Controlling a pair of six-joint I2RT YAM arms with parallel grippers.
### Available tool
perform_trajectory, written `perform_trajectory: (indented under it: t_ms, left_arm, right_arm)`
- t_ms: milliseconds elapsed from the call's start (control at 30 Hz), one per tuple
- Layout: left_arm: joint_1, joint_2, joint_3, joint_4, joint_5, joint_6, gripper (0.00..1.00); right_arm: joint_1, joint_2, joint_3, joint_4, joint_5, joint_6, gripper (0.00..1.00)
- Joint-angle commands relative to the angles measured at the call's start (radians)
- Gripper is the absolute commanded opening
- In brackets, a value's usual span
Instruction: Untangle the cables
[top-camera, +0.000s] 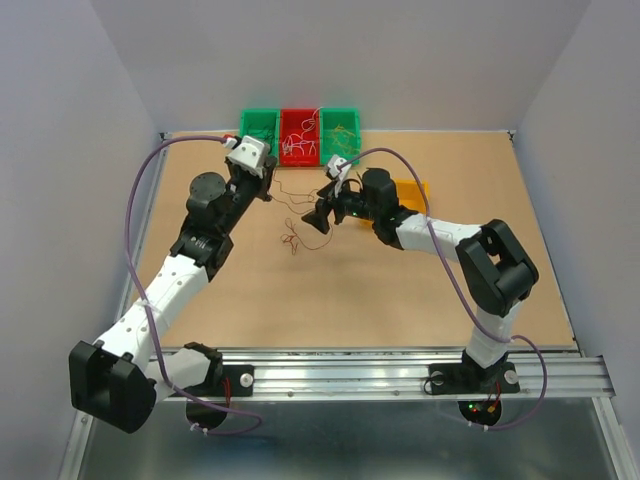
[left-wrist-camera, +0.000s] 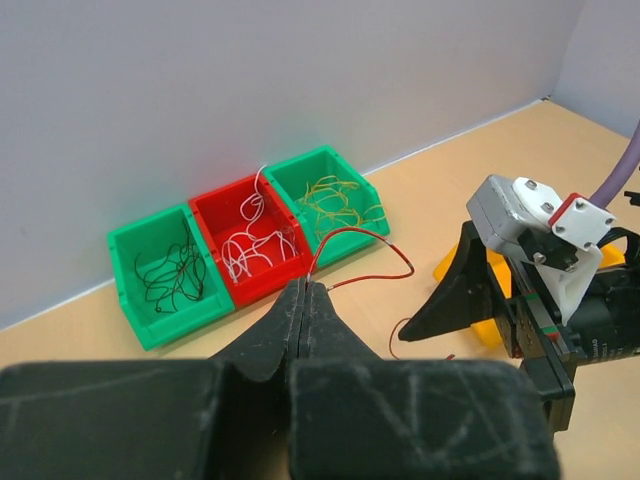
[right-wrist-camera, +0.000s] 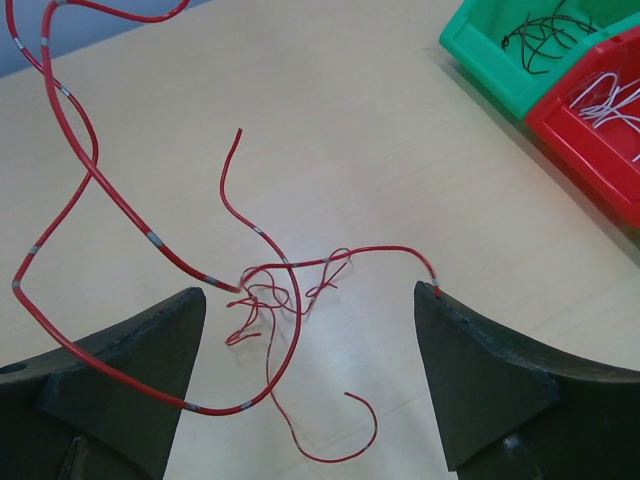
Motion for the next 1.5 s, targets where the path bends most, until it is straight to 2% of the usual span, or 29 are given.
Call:
perform_trajectory:
  t_ms: [0,167,400,533,700,833,1000,1100,1167,1267,1467]
  left_arm:
    - [0.000,0.019,-0.002,0.050,-0.027,0.018,0.00]
    - [0.000,0.126,0.018,0.116,-0.076,0.047,0.00]
    - [0.003,0.422,0.254,0.142,-0.183,0.093,0.00]
    - [0.026,0.624,0.425,0.139,-0.236,0.115,0.00]
    - [0.072,0.738,0.521,0.128,-0.242,0.109,0.00]
    - [0.092,0.718,0.487,0.116,-0.158,0.095,0.00]
    - [0.094,0.605,0.409,0.114,-0.004,0.071,0.00]
    - [0.091,0.545,0.364,0.113,0.172,0.040,0.00]
    - [0.080,0.522,0.346,0.108,0.230,0.027,0.00]
    - [0.043,0.502,0.344,0.085,0.271,0.024,0.00]
    - [-0.072,0.461,0.357,0.058,0.246,0.092,0.00]
  right_arm:
    - [0.005,-0.061,0.020,0.059,0.023,-0.018,0.94]
    - [0.003,-0.128,-0.024,0.003,0.106,-0.041,0.95]
    - [-0.005,-0.220,-0.079,-0.001,0.377,0.022,0.95]
    - [-0.003,-0.242,-0.098,-0.004,0.395,0.024,0.94]
    - [-0.006,-0.242,-0.098,-0.004,0.444,0.030,0.94]
    - [-0.014,-0.231,-0.085,-0.001,0.514,0.056,0.94]
    - [-0.018,-0.239,-0.096,0.019,0.634,0.126,0.94]
    - [-0.026,-0.279,-0.118,0.034,0.706,0.163,0.94]
    - [-0.032,-0.329,-0.153,0.045,0.773,0.182,0.94]
    - [-0.043,-0.388,-0.208,0.051,0.827,0.200,0.93]
    - [-0.057,-0.544,-0.312,0.057,0.889,0.202,0.93]
